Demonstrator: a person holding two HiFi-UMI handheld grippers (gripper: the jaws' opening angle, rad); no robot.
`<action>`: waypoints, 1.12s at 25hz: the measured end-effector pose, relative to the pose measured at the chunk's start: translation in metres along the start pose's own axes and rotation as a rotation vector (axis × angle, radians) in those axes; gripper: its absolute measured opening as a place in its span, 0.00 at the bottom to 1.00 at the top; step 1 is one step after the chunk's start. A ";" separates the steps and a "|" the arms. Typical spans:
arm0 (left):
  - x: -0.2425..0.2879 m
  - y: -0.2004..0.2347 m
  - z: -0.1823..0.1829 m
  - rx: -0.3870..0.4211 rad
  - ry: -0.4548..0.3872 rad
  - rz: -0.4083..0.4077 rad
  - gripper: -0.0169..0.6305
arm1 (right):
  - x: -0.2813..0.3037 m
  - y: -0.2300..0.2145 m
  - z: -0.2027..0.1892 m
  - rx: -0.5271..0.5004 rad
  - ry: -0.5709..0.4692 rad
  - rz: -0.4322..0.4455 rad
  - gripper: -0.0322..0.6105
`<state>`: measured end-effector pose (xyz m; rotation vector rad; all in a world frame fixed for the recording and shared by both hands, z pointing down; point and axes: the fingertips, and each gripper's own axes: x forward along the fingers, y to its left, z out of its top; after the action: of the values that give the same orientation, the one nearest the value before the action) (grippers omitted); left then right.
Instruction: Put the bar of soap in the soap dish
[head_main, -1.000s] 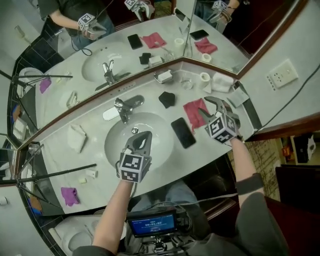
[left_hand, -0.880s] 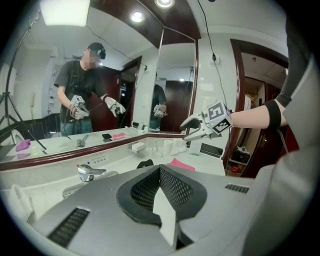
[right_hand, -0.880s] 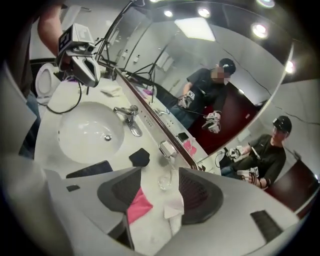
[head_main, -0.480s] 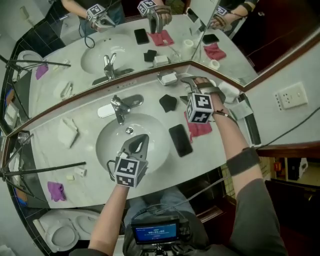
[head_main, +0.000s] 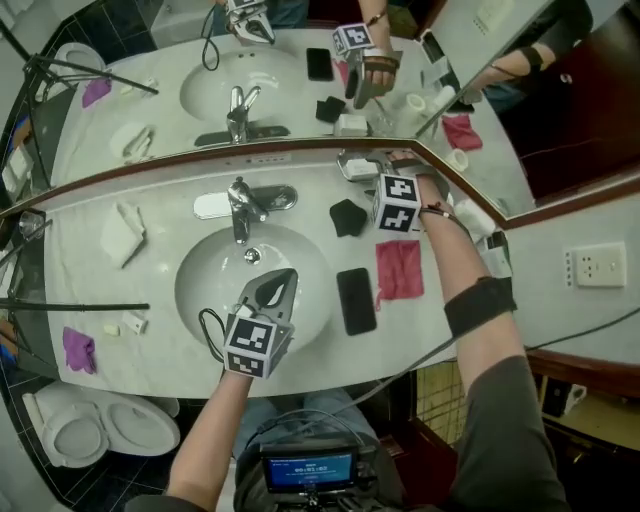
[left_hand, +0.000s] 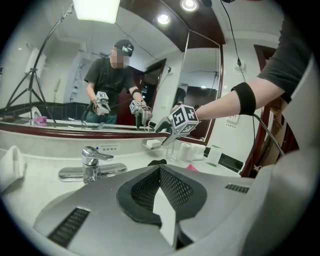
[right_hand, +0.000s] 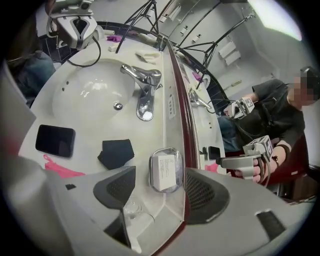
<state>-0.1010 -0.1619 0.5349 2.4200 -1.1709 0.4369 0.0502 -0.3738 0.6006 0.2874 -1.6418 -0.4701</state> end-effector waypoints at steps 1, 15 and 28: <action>0.001 0.002 -0.001 -0.005 -0.001 0.012 0.03 | 0.007 0.000 -0.001 -0.007 0.000 0.013 0.57; 0.005 0.020 -0.015 -0.023 0.015 0.086 0.03 | 0.062 0.001 -0.001 -0.064 0.017 0.102 0.44; 0.002 0.026 -0.015 -0.027 0.022 0.079 0.03 | 0.052 0.004 0.009 -0.108 0.018 0.121 0.38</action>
<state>-0.1220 -0.1707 0.5553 2.3467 -1.2587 0.4673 0.0348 -0.3930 0.6479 0.1109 -1.5995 -0.4614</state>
